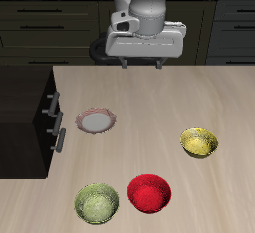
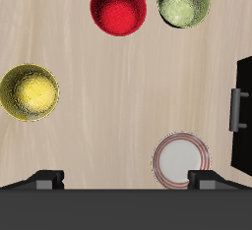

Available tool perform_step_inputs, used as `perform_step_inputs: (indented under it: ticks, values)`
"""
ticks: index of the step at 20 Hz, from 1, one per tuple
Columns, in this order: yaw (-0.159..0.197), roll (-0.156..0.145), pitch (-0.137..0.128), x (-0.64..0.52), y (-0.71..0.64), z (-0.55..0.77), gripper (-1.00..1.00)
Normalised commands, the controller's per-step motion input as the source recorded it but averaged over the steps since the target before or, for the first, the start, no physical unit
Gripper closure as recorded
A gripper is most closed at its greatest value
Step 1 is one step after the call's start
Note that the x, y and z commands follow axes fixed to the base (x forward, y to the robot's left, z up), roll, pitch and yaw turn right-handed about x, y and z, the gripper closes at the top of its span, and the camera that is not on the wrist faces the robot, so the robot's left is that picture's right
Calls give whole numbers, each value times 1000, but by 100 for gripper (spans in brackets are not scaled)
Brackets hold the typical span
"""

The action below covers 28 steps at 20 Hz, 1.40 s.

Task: Place the red bowl on the plate

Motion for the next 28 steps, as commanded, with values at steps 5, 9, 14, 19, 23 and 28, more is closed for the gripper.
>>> perform_step_inputs:
  ticks: [5,9,14,19,23,28]
  values:
    - [-1,-3,2,234,79,54,-100]
    - [-5,-35,-21,434,-36,121,-100]
    - [-10,0,14,275,-42,74,-100]
    - [-16,-34,-5,291,-70,116,-100]
    - [18,-23,-13,334,13,71,-100]
    - [-6,-9,-1,333,41,28,-100]
